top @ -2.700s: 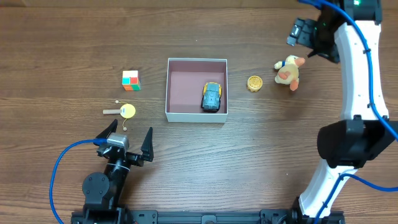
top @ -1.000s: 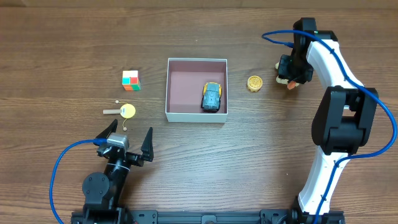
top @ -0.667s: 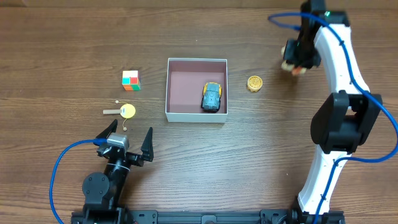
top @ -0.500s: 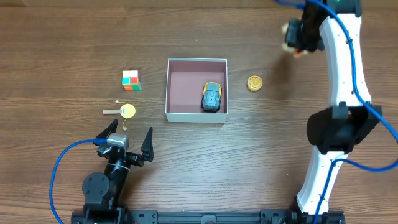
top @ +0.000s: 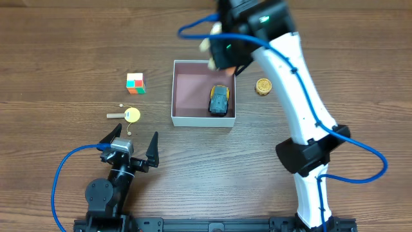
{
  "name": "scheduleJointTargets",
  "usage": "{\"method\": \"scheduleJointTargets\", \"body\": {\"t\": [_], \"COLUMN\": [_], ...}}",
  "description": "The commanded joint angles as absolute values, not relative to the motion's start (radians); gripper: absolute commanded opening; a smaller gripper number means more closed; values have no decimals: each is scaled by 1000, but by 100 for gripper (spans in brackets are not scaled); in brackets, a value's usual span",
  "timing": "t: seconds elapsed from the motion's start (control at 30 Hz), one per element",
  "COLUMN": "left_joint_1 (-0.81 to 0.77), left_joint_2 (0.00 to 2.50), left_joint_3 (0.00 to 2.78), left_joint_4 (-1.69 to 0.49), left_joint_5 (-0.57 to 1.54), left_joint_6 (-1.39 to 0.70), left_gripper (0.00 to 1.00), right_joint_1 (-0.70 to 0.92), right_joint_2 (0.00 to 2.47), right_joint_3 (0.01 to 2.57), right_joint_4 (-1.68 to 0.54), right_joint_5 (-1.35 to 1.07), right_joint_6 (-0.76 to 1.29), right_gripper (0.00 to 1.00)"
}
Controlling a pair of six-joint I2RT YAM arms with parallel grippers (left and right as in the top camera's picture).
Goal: Pack container
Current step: 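Carry the duck into the box and release it with the right gripper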
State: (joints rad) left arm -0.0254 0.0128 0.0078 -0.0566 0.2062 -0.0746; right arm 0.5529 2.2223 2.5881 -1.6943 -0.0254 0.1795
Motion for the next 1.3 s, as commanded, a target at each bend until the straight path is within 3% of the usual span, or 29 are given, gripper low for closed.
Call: {"method": "scheduleJointTargets", "body": {"t": [0.0,0.3,0.57,0.73,0.83,1.07,1.27], "left_joint_1": [-19,-19,-19,-19,-19,-19,-19], "left_joint_2": [4,4,4,4,4,4,4], "left_joint_3": [5,5,5,5,5,5,5], "left_joint_4": [-56,-56,-56,-56,-56,-56,-56], "left_joint_5": [210,210,210,210,210,210,210], "left_joint_6": [-67,-67,-67,-67,-67,-67,-67], "left_gripper": [100,100,100,100,100,100,100], "right_joint_1": [587,606,599,599,599,579,505], "right_joint_2": [2194,2202,2229,2242,2242,2242,2241], "right_joint_3": [2498,2341,2317,2316,2316,2316,2346], "right_joint_4": [-1694,-1603,-1491,-1488,-1478,-1443,-1456], "right_joint_5": [-3,-2,-6,-5,-2,3,177], "right_joint_6": [182,177,155,155,155,156,263], "right_gripper": [25,28,39,58,77,99,100]}}
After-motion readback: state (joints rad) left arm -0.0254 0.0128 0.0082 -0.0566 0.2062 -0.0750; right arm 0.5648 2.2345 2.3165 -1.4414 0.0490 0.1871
